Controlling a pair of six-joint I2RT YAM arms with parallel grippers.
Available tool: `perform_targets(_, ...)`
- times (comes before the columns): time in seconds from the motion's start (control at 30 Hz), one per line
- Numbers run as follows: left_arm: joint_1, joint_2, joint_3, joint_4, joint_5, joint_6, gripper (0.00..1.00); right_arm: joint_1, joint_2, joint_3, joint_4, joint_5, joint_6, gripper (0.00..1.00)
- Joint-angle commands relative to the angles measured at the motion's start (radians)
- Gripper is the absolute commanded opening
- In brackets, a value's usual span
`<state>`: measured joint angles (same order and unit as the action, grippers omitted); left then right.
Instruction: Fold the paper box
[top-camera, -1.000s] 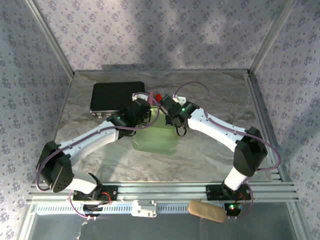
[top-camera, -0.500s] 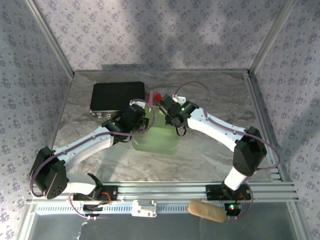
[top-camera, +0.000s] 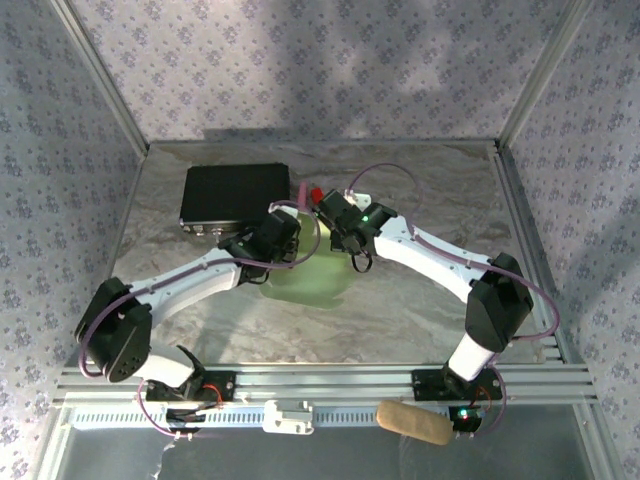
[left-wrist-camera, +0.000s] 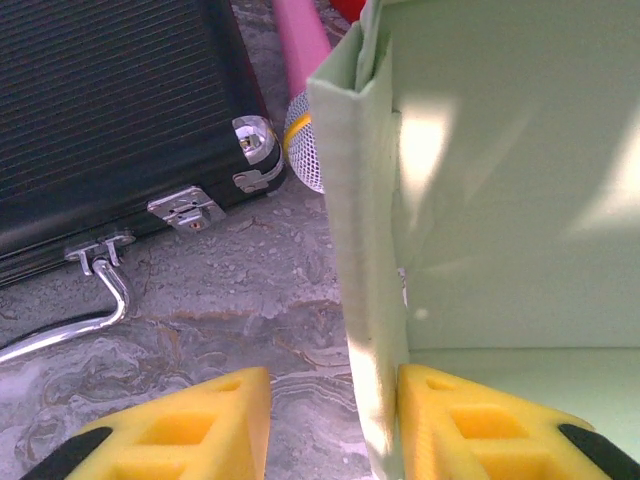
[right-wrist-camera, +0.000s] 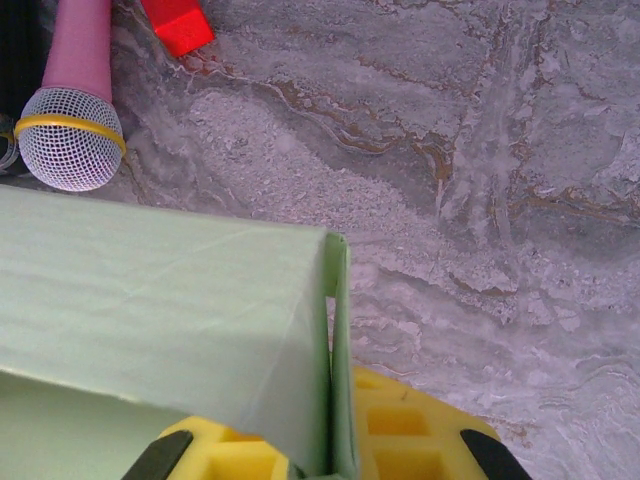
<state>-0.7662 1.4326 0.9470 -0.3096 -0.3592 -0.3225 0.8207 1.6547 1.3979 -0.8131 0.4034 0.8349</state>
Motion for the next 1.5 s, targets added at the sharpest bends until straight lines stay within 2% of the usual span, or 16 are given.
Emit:
perform_targets(0.0,-0.008,0.018,0.026,-0.016,-0.084,0.010,0.38,-0.001,0.005,0.030,-0.024,0.019,0.024,0.00)
perform_targets(0.07,-0.010,0.014,0.018,-0.014,-0.109,0.004,0.45,-0.002,0.006,0.029,-0.026,0.018,0.024,0.00)
perform_targets(0.23,-0.011,-0.058,-0.013,-0.018,-0.117,-0.015,0.47,-0.005,0.008,0.022,-0.023,0.017,0.021,0.00)
perform_targets(0.33,-0.004,-0.108,-0.024,-0.026,-0.066,-0.011,0.47,-0.005,0.010,0.020,-0.017,0.014,0.023,0.00)
perform_targets(0.43,0.024,-0.096,-0.013,-0.047,0.024,0.011,0.47,-0.006,0.013,0.021,-0.015,0.011,0.024,0.00)
perform_targets(0.6,0.051,-0.108,-0.051,0.007,0.152,0.009,0.52,-0.007,0.015,0.026,-0.018,0.009,0.024,0.00)
perform_targets(0.87,0.077,-0.114,-0.090,0.076,0.165,0.016,0.49,-0.011,0.016,0.031,-0.016,-0.010,0.018,0.00)
perform_targets(1.03,0.075,-0.069,-0.071,0.086,0.147,0.025,0.41,-0.012,0.022,0.032,-0.009,-0.020,0.018,0.00)
perform_targets(1.13,0.067,-0.039,-0.054,0.086,0.098,0.026,0.35,-0.013,0.023,0.035,-0.008,-0.023,0.019,0.00)
perform_targets(1.23,0.040,-0.012,-0.039,0.084,0.019,0.023,0.25,-0.012,0.023,0.041,-0.011,-0.023,0.018,0.00)
perform_targets(1.3,0.009,0.009,-0.023,0.071,-0.064,0.017,0.11,-0.015,0.026,0.045,-0.016,-0.022,0.018,0.00)
perform_targets(1.37,-0.023,0.031,-0.004,0.050,-0.145,0.003,0.03,-0.016,0.027,0.046,-0.017,-0.020,0.019,0.00)
perform_targets(1.4,-0.038,0.044,0.008,0.033,-0.182,-0.007,0.00,-0.015,0.029,0.044,-0.017,-0.018,0.020,0.00)
perform_targets(1.47,-0.066,0.062,0.030,0.001,-0.251,-0.034,0.00,-0.016,0.030,0.040,-0.016,-0.017,0.026,0.00)
